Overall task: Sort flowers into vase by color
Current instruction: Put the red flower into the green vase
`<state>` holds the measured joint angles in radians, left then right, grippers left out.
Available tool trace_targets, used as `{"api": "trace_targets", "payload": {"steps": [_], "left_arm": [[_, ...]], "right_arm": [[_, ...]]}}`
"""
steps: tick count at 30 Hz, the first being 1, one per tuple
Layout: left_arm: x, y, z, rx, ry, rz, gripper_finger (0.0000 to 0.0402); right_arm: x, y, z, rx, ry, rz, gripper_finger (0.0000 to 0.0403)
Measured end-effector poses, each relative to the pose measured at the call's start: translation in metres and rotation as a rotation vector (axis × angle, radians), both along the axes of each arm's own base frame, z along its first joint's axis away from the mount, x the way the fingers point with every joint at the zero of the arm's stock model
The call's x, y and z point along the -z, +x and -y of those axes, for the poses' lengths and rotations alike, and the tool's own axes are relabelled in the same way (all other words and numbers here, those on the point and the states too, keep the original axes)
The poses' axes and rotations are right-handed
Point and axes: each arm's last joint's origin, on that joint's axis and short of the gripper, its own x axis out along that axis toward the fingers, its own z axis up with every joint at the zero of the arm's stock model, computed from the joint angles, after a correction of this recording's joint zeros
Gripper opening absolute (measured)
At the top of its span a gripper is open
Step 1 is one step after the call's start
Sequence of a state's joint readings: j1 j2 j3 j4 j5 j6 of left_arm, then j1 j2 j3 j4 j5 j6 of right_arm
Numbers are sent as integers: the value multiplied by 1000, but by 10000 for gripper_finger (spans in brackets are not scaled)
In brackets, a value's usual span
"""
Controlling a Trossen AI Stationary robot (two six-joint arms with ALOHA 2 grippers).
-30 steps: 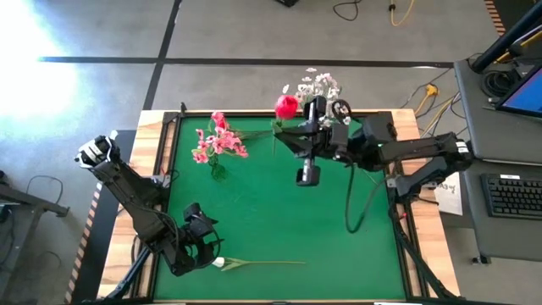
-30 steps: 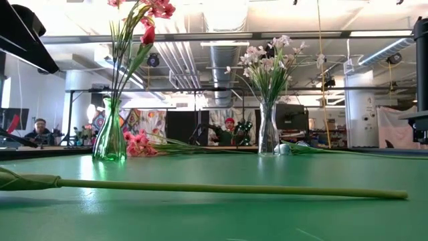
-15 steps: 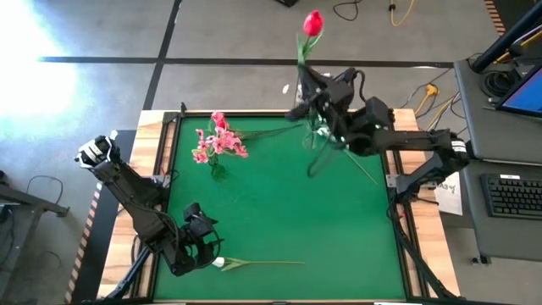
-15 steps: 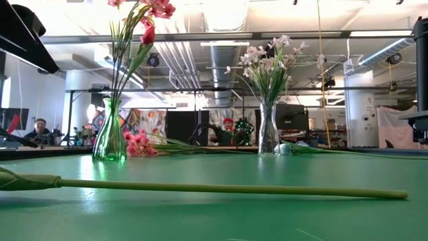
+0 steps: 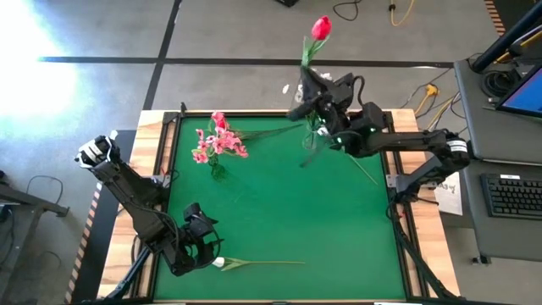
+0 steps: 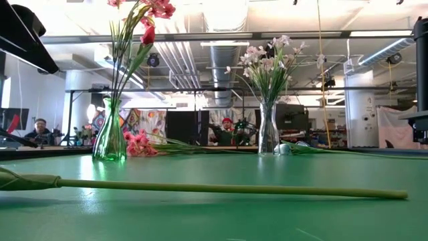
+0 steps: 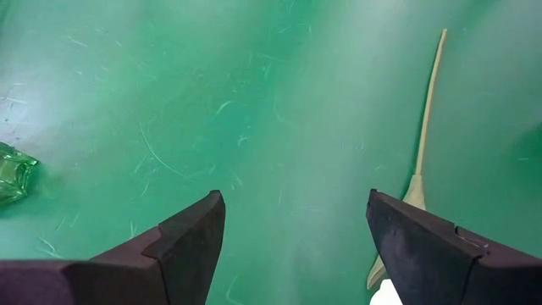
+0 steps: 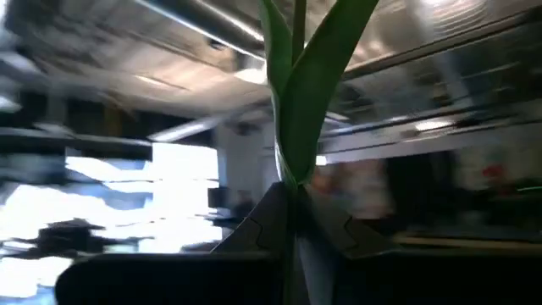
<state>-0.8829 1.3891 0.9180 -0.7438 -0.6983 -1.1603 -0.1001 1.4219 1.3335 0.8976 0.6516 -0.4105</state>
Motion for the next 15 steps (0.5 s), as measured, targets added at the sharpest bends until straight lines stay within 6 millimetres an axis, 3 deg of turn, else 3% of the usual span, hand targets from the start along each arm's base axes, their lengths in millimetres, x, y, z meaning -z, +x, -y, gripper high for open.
{"api": "trace_targets", "payload": {"steps": [5, 15], "left_arm": [[0, 0, 0, 0, 0, 0, 274], [0, 0, 0, 0, 1, 0, 274]], "right_arm": [[-6, 4, -32, -376, -38, -33, 12], [12, 2, -97, -674, -1, -291, 12]]}}
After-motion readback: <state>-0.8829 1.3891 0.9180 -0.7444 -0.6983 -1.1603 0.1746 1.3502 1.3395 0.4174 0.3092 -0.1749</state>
